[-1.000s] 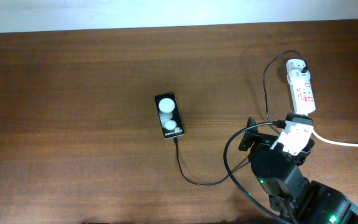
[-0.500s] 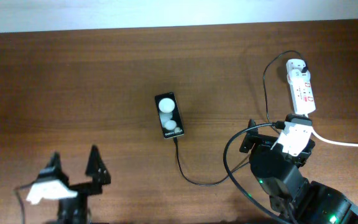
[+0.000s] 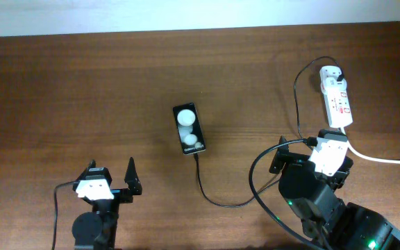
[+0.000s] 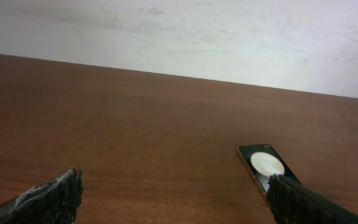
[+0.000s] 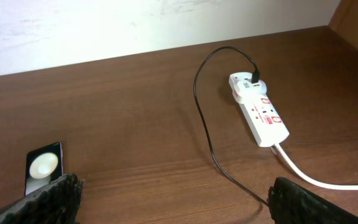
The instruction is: Plug charger to phone and switch on socket
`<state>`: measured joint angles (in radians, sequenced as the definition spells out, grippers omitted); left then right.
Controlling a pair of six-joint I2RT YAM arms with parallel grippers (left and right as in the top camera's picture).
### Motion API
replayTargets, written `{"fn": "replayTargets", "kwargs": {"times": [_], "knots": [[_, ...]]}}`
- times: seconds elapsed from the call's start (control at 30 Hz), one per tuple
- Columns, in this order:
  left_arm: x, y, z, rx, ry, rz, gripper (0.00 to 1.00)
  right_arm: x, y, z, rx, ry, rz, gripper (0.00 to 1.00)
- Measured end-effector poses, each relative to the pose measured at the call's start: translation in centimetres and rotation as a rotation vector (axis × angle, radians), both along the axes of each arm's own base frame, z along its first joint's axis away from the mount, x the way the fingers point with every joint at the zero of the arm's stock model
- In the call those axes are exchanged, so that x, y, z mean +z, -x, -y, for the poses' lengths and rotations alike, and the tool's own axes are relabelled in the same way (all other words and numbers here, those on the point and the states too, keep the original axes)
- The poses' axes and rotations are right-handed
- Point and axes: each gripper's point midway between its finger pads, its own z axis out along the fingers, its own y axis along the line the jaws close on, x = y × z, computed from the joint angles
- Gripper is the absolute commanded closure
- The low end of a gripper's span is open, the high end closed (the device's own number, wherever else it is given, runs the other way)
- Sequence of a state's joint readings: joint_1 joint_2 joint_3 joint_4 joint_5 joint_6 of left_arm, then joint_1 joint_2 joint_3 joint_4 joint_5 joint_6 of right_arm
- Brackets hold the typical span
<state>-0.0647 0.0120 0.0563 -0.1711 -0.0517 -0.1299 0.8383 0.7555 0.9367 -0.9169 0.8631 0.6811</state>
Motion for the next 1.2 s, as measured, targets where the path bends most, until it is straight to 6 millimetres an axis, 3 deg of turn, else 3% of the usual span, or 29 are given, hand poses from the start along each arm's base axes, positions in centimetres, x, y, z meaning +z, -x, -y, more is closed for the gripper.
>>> {"fn": "replayTargets", "kwargs": {"times": [0.2, 0.23, 0.57, 0.63, 0.77, 0.8, 0.83, 0.93, 1.1, 1.17, 1.2], "knots": [[0.1, 0.0, 0.0, 0.0, -0.003, 0.007, 0.01, -0.5, 0.2, 0.0, 0.013, 0.009, -0.024, 0.01], [1.1, -0.3, 0.0, 0.0, 0.0, 0.062, 0.01, -0.5, 0.2, -0.1, 0.014, 0.006, -0.024, 0.01], [0.3, -0.4, 0.0, -0.001, 0.0, 0.052, 0.01, -1.6, 0.7, -1.0, 0.076, -0.011, -0.087, 0.01], [0.3, -0.4, 0.0, 0.0, 0.0, 0.052, 0.01, -2.0, 1.2, -0.5, 0.075, 0.02, -0.118, 0.16], [0.3, -0.4, 0.0, -0.001, 0.0, 0.051, 0.01, -0.2, 0.8, 0.1, 0.04, -0.032, -0.089, 0.55], [0.3, -0.4, 0.0, 0.0, 0.0, 0.052, 0.01, -0.4, 0.7, 0.6, 0.017, -0.045, -0.102, 0.61], [0.3, -0.4, 0.0, -0.001, 0.0, 0.051, 0.01, -1.1, -0.2, 2.6, -0.081, -0.046, -0.139, 0.76], [0.3, -0.4, 0.1, -0.003, 0.0, 0.051, 0.01, -3.6, -2.6, 6.1, -0.245, -0.061, -0.286, 0.96], [0.3, -0.4, 0.1, -0.004, -0.003, 0.052, 0.01, -7.6, -6.8, 12.6, -0.448, -0.224, -0.594, 0.96], [0.3, -0.4, 0.1, -0.004, -0.003, 0.052, 0.01, -8.9, -9.0, 14.8, -0.485, -0.295, -0.665, 0.96], [0.3, -0.4, 0.1, -0.004, -0.003, 0.052, 0.01, -9.3, -9.1, 15.1, -0.489, -0.322, -0.689, 0.96]]}}
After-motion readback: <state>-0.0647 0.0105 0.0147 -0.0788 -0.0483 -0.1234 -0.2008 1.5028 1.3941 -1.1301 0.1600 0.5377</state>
